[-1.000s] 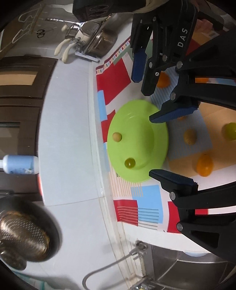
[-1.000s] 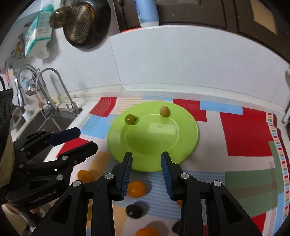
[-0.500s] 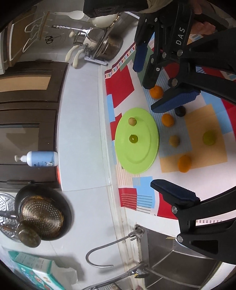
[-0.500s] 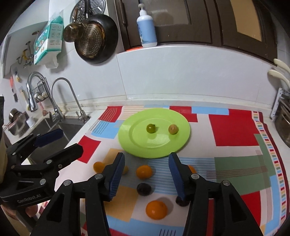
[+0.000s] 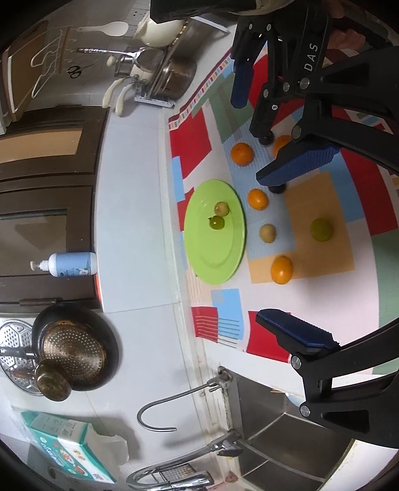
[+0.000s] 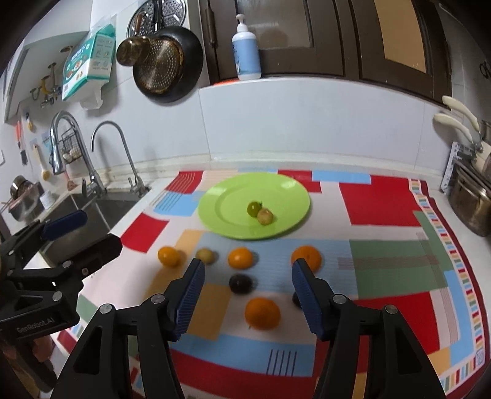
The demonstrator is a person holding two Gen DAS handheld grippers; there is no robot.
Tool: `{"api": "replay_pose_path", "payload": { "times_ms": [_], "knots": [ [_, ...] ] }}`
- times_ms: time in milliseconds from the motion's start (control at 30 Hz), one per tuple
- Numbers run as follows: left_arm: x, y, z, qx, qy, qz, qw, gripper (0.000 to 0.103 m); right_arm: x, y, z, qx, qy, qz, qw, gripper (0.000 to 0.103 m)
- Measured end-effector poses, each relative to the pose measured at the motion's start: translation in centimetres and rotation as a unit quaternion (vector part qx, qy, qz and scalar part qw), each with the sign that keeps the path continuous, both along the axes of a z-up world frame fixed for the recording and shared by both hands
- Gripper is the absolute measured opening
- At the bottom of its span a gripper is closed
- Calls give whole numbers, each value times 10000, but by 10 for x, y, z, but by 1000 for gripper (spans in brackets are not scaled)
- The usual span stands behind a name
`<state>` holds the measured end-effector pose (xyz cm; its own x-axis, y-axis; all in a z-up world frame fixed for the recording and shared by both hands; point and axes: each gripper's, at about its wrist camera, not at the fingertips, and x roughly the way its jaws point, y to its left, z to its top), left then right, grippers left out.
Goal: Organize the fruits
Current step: 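Grasp a green lime with the left tool while the right tool grasps an orange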
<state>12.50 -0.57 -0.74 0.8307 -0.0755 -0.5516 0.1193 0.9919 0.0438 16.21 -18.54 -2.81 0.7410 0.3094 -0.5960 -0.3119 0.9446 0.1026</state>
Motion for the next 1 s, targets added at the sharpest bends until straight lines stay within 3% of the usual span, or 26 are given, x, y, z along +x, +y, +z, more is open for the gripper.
{"api": "replay_pose_path", "payload": {
  "times_ms": [833,1000],
  "knots": [
    [10,-6,-79,2,976,-50,9952,82,10,-7,-70,-129,967,-84,9952,60],
    [16,-6,-88,-29,1044,-72,9945,76,17,-7,-78,-159,1051,-77,9943,60]
  ]
}}
